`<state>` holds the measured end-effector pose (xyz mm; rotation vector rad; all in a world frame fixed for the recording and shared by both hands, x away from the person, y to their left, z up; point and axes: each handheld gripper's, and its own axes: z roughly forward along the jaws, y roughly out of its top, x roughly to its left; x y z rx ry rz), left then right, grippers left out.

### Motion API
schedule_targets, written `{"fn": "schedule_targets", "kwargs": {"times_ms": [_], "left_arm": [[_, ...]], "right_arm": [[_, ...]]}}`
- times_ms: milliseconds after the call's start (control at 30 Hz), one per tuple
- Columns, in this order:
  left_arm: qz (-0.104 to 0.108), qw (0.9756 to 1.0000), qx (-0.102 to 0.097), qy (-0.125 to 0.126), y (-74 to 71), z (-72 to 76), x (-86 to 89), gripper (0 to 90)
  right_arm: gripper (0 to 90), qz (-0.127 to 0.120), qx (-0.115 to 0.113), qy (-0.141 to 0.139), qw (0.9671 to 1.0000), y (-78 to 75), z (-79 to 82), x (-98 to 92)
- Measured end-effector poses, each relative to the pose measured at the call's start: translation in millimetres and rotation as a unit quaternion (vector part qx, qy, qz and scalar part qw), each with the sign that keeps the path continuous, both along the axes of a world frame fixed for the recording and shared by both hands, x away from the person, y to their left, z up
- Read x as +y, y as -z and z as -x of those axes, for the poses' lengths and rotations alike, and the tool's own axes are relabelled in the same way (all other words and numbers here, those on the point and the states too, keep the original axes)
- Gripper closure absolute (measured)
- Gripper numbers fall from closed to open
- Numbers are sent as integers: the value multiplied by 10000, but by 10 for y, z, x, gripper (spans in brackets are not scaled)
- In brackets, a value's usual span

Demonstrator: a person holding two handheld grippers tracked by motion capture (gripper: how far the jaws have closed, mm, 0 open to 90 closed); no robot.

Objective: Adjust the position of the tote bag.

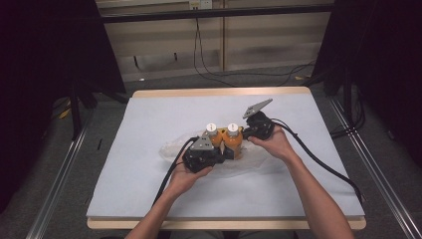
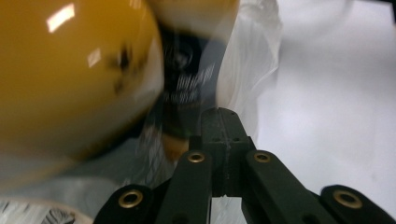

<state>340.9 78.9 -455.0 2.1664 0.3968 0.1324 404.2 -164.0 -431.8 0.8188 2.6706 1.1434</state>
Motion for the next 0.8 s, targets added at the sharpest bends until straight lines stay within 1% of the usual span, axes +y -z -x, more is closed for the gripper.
{"fn": "schedule_targets", "kwargs": {"times_ms": [33,67,100,200,233,267,300,333,367,400,433,500,533,567,633,667,700,733,767,800], "left_arm": [[9,10000,15,-39,28,1,2,900],[-36,10000,16,-45,52,-7,11,900],[22,9999,32,-96,82,-10,15,900],[-145,9998,-11,-121,145,-15,16,900],[-102,9998,5,-153,174,-9,9,900],[-146,9998,-5,-116,188,-10,13,900],[-126,9998,29,-135,210,-1,7,900],[-180,9997,1,-156,224,6,7,900],[-88,9998,-3,-164,246,8,8,900],[-64,9998,26,-167,247,7,10,900],[-116,9998,28,-164,240,7,14,900],[-185,9997,10,-131,247,14,19,900],[-253,9996,6,-113,253,22,25,900],[-349,9994,-44,-55,267,34,31,900],[-516,9987,-23,-18,299,54,39,900],[-429,9991,40,-47,326,64,46,900],[-390,9992,62,-51,330,60,50,900],[-432,9990,68,-55,324,59,48,900],[-460,9989,76,-58,321,67,47,900],[-459,9989,98,-4,321,64,51,900]], "right_arm": [[900,48,26,-8,10000,28,-1,16],[900,94,55,-16,9999,53,1,29],[900,95,81,-52,9999,78,-1,35],[900,168,150,-6,9997,150,-12,61],[900,126,238,7,9996,176,-21,65],[900,137,318,26,9994,195,-27,70],[900,140,343,26,9993,219,-39,72],[900,134,379,25,9992,243,-49,79],[900,172,417,27,9990,267,-58,86],[900,176,448,28,9988,295,-70,90],[900,151,530,43,9985,322,-77,91],[900,139,563,24,9983,378,-109,92],[900,156,603,32,9981,401,-119,95],[900,176,609,29,9980,424,-130,99],[900,172,649,64,9977,455,-148,96],[900,159,671,110,9976,454,-153,95],[900,177,624,139,9978,455,-161,97],[900,193,622,177,9977,454,-165,98],[900,226,566,214,9979,453,-175,96],[900,239,548,265,9979,451,-183,91]]}}
